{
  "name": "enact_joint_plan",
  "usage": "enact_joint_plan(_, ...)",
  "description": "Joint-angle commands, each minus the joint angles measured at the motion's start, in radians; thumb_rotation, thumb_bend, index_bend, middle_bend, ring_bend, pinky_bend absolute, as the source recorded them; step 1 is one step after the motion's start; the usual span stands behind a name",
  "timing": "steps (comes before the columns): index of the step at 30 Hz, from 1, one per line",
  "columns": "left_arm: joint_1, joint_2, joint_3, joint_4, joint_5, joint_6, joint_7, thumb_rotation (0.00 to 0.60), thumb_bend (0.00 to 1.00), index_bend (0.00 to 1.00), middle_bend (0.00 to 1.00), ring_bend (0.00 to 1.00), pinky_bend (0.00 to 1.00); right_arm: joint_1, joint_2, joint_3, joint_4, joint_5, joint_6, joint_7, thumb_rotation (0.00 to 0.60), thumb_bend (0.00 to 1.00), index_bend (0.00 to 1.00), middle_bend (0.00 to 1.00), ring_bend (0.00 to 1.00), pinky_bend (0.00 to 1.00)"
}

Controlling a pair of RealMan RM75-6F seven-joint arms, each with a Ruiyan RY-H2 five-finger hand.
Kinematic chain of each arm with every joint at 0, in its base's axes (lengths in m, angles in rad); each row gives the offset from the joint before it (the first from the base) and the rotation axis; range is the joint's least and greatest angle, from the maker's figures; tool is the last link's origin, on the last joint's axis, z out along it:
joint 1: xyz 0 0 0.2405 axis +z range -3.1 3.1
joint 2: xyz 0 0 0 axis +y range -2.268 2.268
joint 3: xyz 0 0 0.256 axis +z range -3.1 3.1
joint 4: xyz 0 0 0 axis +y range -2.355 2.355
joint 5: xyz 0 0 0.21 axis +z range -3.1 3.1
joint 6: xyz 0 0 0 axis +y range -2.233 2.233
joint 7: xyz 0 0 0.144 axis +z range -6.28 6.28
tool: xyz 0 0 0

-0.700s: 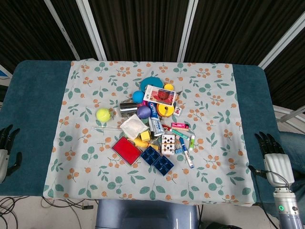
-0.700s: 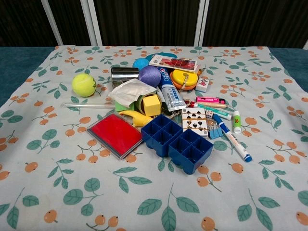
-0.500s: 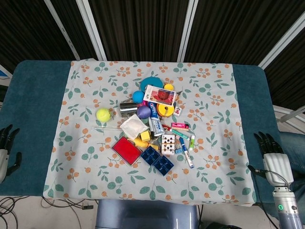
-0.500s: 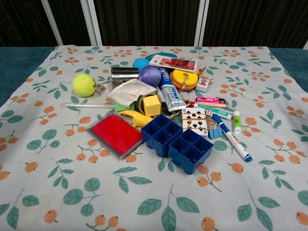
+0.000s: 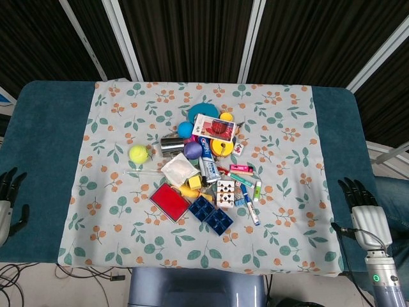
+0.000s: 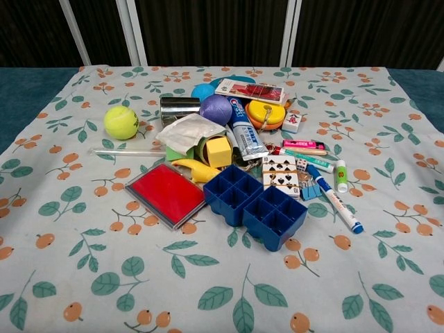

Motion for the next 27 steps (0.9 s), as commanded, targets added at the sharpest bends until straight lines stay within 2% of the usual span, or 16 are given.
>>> enact_joint_plan(1,-0.001,0.0,0.001,0.0,0.001,-0.001,0.001,0.6,0.52,0.09,0.0,0.0,0.04,0.003,0.002,-0.004,0.002,-0.001,-0.01,0.003,0.6,0.14,0.07,0.08,0.07,0.2)
enact_joint_plan(10,0.0,0.001,0.0,-0.003,-0.004,-0.004,-0.003,0.6,0.52,0.09,0.0,0.0,0.04,0.01,0.013,0.002,-0.015,0.03,-0.049,0.057,0.6,0.14,0.07,0.08,0.07,0.2)
enact_joint_plan(17,-0.002,0.0,0.0,-0.005,-0.01,-0.01,0.001,0.6,0.52,0.09,0.0,0.0,0.04,0.086,0.031,0.019,-0.059,0.049,-0.181,0.124,0.6,0.12,0.07,0.08,0.05,0.2)
enact_joint_plan(24,-0.001,0.002,-0.003,-0.005,-0.016,-0.009,0.002,0.6,0.52,0.09,0.0,0.0,0.04,0.196,-0.042,0.06,-0.065,0.108,-0.334,0.07,0.6,0.09,0.07,0.08,0.04,0.2)
enact_joint_plan(27,-0.001,0.002,-0.003,-0.005,-0.018,-0.01,0.002,0.6,0.52,0.09,0.0,0.0,0.04,0.236,-0.09,0.087,-0.055,0.141,-0.365,0.031,0.6,0.09,0.07,0.08,0.04,0.2)
